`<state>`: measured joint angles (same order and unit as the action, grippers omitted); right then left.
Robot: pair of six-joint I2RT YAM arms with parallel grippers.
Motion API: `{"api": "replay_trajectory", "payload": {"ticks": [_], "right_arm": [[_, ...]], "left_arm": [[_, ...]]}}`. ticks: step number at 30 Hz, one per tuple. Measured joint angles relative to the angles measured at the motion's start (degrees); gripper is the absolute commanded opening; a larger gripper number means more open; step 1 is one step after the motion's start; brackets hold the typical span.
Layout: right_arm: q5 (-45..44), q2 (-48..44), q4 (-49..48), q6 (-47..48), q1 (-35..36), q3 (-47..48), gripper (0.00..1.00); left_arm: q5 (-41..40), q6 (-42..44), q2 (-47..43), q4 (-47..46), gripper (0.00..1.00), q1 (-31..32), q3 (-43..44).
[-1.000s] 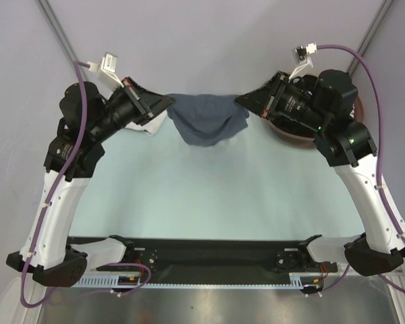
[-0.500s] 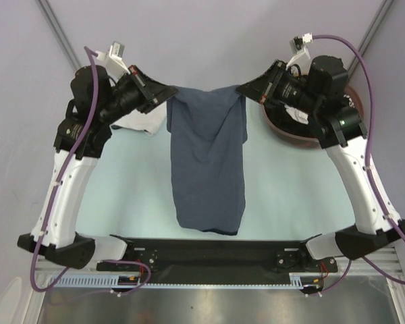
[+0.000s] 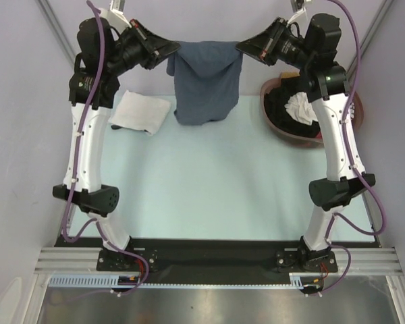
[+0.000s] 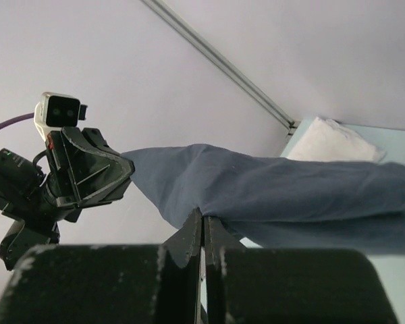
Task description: Fold and stack the tank tops
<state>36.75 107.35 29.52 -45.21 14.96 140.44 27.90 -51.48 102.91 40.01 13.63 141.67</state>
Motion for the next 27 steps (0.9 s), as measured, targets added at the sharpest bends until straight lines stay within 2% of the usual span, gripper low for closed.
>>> {"api": "replay_trajectory", "payload": {"ticks": [2, 5, 6, 12, 15, 18, 22, 27], "right_arm": [[0.52, -0.72, -1.14, -0.13, -0.72, -2.49, 0.0], [1.22, -6.78, -4.68, -0.2, -0.98, -16.74, 0.0], [1.33, -8.46, -5.53, -0.22, -0.96, -20.98, 0.0], [1.55, -26.12, -14.47, -0.57, -0.9, -63.28, 0.0], [0.74, -34.23, -16.44, -0.81, -0.74, -80.76, 0.0], [-0.59, -44.92, -15.23, -0.96, -0.5, -96.19, 0.0], [-1.22, -58.97, -12.04, -1.4, 0.24, -108.87, 0.0], [-3.41, -70.05, -7.37, -2.47, 0.7, -119.19, 0.0]], "left_arm": [[0.35, 0.04, -0.9, -0.92, 0.0, -0.24, -2.82], [0.39, 0.61, -6.62, -4.44, 0.0, -0.31, -16.92], [0.15, 1.01, -10.03, -7.43, 0.0, -0.24, -25.24], [-0.85, 1.77, -26.71, -17.05, 0.0, 1.97, -66.34], [-2.01, 1.01, -33.51, -23.47, 0.0, 7.1, -87.06], [-3.5, -0.85, -38.34, -28.65, 0.0, 13.75, -104.13], [-5.14, -4.0, -45.48, -31.43, 0.0, 19.34, -116.67], [-8.33, -7.15, -52.57, -35.74, 0.0, 24.13, -123.34]]}}
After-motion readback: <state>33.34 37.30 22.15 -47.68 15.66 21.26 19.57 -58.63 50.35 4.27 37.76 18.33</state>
